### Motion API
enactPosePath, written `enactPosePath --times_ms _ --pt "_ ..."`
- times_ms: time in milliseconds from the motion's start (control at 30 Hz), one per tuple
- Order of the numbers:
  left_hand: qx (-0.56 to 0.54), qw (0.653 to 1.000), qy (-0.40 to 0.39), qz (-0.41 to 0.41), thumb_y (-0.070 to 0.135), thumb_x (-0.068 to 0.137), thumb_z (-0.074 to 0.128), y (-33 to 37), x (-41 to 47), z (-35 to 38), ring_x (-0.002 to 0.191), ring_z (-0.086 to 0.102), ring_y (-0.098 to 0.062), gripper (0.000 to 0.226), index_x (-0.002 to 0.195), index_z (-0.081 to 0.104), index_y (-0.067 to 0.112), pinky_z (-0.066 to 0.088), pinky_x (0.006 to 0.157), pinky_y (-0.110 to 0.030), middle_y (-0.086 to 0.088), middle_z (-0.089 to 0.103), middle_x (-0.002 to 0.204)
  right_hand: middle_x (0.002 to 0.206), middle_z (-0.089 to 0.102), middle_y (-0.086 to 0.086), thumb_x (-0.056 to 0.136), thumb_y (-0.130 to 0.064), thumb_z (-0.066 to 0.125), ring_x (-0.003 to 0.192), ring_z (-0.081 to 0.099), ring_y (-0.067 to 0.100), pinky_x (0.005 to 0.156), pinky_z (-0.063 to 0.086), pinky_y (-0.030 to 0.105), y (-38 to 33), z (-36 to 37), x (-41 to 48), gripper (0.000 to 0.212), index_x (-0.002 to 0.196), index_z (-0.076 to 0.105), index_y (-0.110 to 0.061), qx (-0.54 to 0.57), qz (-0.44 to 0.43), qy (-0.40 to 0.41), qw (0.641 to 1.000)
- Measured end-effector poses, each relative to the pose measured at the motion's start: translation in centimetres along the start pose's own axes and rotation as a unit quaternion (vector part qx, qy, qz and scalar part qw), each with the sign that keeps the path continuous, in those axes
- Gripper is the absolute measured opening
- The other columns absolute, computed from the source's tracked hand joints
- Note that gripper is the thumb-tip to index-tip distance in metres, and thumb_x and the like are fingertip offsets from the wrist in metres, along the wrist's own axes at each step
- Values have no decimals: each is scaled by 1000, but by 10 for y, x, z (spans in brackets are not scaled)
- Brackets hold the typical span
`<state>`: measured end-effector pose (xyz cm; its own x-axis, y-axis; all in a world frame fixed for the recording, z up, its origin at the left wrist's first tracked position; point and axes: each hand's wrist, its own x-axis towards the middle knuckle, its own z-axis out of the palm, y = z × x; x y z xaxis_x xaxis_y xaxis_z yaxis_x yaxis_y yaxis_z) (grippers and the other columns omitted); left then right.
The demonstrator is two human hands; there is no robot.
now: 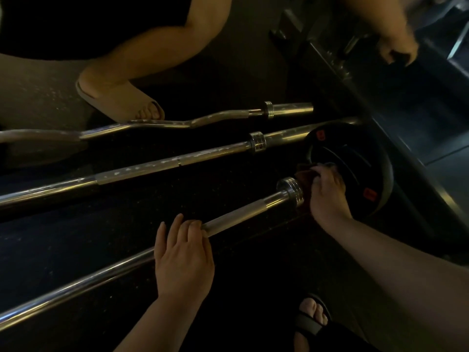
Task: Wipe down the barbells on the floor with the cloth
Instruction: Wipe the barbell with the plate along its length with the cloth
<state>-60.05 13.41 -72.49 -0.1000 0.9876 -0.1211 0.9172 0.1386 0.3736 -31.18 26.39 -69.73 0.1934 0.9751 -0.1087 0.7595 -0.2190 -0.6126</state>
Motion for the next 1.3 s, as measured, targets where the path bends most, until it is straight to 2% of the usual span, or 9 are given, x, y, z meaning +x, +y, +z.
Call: enactPosePath --times_ms 100,200,333,500,700,867,1000,1100,1300 --pt "-3 1000 -4 1 40 102 13 0 -1 -1 151 27 -18 60 136 57 19 9 126 -49 2 58 143 159 29 -3 109 -26 34 153 18 16 120 24 38 13 2 -23 38 147 40 -27 -18 -80 -31 996" --pt "-2 1000 -1 10 39 103 16 -1 -2 0 149 31 -20 57 133 60 19 14 124 -51 0 60 140 159 32 0 109 -21 36 150 21 13 116 19 28 22 -5 -28 39 148 43 -22 -45 -76 -20 996" --pt "0 1000 8 1 38 103 19 0 -2 4 147 35 -21 54 132 61 18 17 124 -52 0 62 137 144 47 3 109 -25 36 133 45 20 102 41 34 2 -13 4 33 139 49 -28 -22 -11 46 999" --pt "9 1000 14 -5 39 104 18 -2 -2 7 147 36 -21 55 132 61 17 16 124 -50 -1 63 136 148 39 3 107 -26 44 140 30 21 114 19 31 -31 -41 15 34 140 52 -25 -78 -113 202 970" --pt "14 1000 13 -1 37 104 21 0 -1 6 146 37 -20 51 130 61 17 16 124 -50 0 64 135 151 33 1 105 -39 38 145 22 26 114 14 38 15 -16 6 44 147 50 -32 -182 -125 -49 974" --pt "13 1000 13 0 37 104 22 -1 -4 6 147 36 -20 50 130 60 18 16 124 -50 0 63 135 156 31 0 108 -29 33 153 12 20 123 -2 31 17 -21 15 38 143 50 -27 -159 -121 -41 979" --pt "9 1000 14 -4 36 104 23 0 -3 7 146 36 -21 49 129 60 17 17 124 -51 0 64 134 154 35 0 109 -27 35 145 23 22 116 22 38 -2 2 -8 36 139 53 -27 -109 -69 3 992" --pt "7 1000 21 -8 36 104 23 0 -2 7 146 36 -21 49 129 60 18 16 124 -51 1 63 134 150 35 -2 107 -33 37 141 21 23 114 18 37 2 -1 -11 39 142 53 -29 -150 -127 -15 980" --pt "8 1000 3 -4 38 102 13 7 -1 -3 153 21 -24 57 132 56 17 -1 126 -50 -2 56 143 158 31 -3 109 -27 35 148 16 20 117 21 38 3 1 -1 37 143 49 -31 -79 -58 14 995"
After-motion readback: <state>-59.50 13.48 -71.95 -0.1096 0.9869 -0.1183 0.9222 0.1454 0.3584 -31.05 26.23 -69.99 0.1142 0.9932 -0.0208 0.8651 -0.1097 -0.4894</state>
